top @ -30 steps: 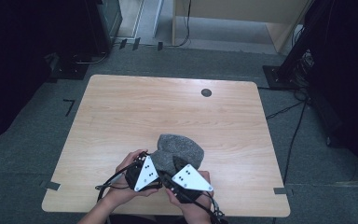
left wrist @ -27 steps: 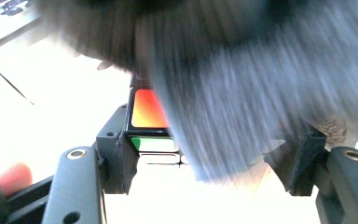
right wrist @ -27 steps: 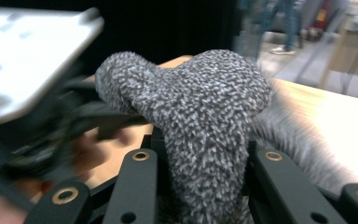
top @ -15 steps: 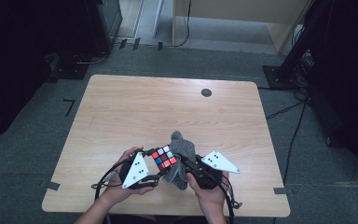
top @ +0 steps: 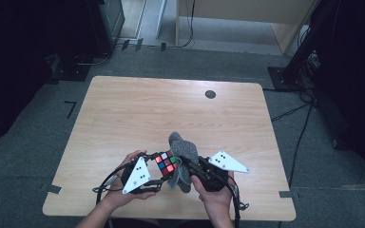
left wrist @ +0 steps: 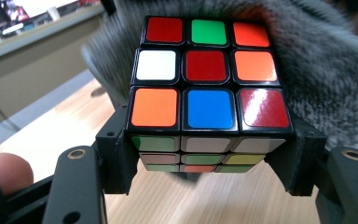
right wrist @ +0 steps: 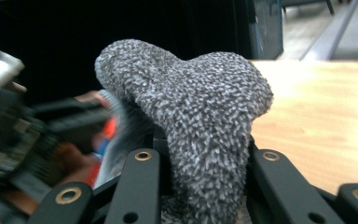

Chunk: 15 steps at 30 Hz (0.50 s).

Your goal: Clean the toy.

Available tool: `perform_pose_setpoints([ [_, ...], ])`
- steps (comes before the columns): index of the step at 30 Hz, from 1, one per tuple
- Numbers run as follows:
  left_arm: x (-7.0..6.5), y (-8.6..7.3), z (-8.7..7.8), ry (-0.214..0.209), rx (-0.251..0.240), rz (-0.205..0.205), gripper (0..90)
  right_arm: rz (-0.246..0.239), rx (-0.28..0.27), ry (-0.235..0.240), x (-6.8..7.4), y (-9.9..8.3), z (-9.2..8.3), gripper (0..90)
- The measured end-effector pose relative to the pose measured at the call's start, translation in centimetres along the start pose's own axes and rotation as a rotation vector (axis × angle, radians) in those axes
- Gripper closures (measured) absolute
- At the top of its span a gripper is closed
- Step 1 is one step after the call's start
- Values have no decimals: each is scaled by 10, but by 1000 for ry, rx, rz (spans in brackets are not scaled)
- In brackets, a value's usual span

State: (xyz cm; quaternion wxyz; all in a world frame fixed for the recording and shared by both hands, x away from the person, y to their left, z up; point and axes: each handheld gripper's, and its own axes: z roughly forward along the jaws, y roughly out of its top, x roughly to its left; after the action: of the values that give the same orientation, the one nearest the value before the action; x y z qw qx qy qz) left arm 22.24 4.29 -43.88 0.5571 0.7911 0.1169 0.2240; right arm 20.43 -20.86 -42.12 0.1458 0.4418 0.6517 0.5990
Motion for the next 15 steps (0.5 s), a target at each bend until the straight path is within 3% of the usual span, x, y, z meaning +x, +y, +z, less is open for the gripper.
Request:
perform_pose_setpoints([
  [4, 5, 1, -4, -2, -23, -25, 345, 34, 23, -9, -9, -4, 2, 742],
  [6, 5, -2, -1, -7, -4, -17, 345, 32, 10, 13, -5, 0, 0, 742],
  [7, 3, -3, 0, -9, 3, -9, 345, 17, -12, 52, 4, 7, -3, 743],
  [11, 2, -1, -1, -35, -9, -7, 345, 5, -23, 48, 7, 8, -4, 750],
  [15, 3, 3, -4, -33, -26, -5, 344, 61, 22, 6, -11, -3, 3, 755],
])
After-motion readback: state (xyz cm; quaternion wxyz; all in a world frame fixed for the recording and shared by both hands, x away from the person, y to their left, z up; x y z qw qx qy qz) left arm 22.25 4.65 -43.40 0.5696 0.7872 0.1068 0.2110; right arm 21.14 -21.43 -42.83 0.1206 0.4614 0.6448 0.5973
